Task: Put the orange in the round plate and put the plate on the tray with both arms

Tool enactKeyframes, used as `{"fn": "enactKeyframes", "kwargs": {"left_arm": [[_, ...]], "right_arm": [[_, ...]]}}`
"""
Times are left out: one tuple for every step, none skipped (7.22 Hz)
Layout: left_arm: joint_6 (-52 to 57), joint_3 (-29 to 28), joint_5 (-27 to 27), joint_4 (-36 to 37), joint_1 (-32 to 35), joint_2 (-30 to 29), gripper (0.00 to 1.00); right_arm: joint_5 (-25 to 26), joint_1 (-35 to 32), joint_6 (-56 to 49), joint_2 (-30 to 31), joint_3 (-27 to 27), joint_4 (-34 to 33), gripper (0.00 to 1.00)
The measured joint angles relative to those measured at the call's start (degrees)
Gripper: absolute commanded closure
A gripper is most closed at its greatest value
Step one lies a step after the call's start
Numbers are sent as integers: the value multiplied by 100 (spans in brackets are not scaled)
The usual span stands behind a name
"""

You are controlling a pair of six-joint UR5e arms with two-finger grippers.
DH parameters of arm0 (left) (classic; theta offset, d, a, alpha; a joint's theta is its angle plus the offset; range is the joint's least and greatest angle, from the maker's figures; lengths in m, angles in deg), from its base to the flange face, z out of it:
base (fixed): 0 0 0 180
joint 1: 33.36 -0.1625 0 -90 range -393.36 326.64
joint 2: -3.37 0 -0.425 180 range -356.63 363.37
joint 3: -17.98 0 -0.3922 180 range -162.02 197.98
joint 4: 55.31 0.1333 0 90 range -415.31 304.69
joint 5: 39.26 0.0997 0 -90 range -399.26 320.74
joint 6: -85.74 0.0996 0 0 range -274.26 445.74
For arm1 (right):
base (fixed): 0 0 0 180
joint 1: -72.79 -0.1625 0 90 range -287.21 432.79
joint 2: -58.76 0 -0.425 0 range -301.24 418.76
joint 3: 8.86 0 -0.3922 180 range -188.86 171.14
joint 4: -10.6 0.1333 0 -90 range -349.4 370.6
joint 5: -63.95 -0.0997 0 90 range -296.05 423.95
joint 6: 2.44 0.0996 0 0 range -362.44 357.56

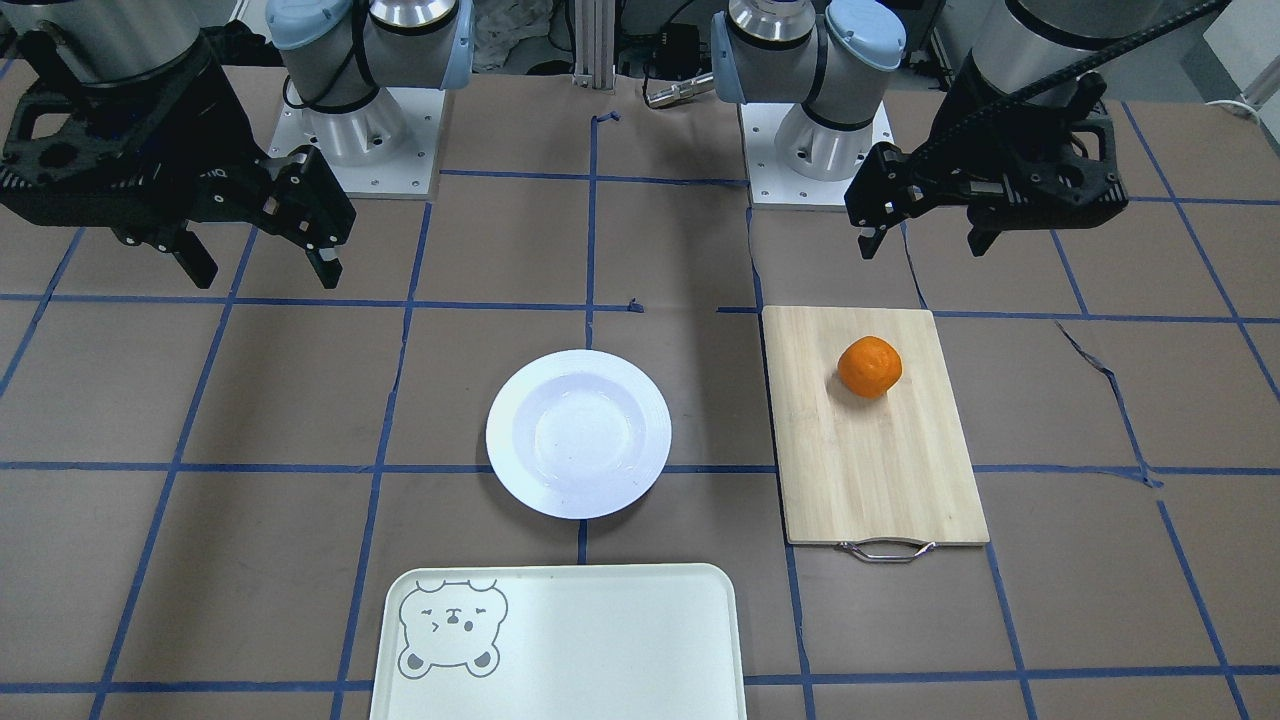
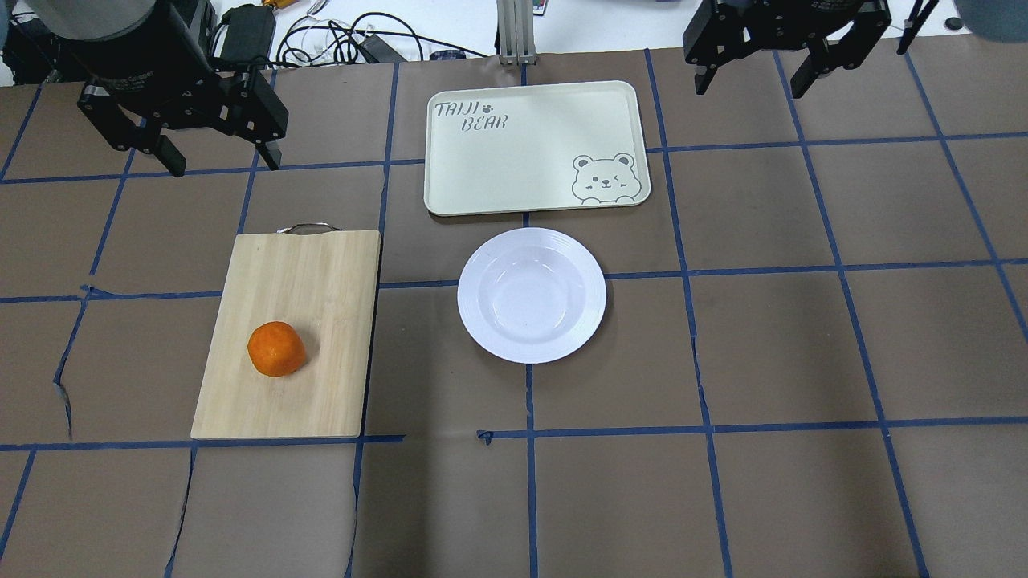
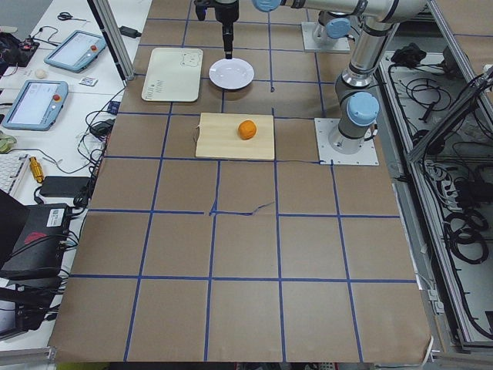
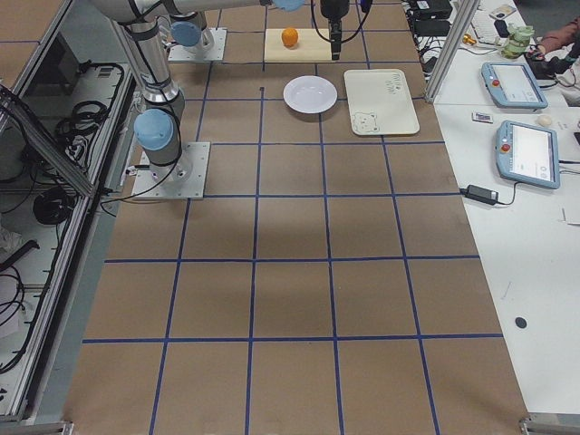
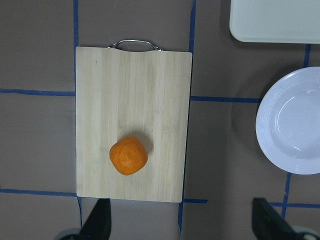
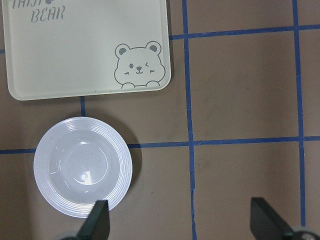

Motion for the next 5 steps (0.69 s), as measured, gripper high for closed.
{"fn": "enactKeyframes", "kwargs": {"left_arm": [[2, -8, -5, 3, -9, -3, 0], [3, -15, -10, 5, -22, -4, 0], [4, -16, -12, 3, -36, 0, 0], [4, -15, -13, 0, -41, 7, 0], [4, -15, -13, -2, -38, 8, 0]], "right_arm": [[22, -5, 32, 2, 0, 4, 0], [43, -8, 44, 3, -2, 11, 0], [52, -9, 48, 3, -3, 17, 0], [55, -9, 48, 3, -3, 22, 0], [56, -10, 45, 3, -5, 26, 0]]}}
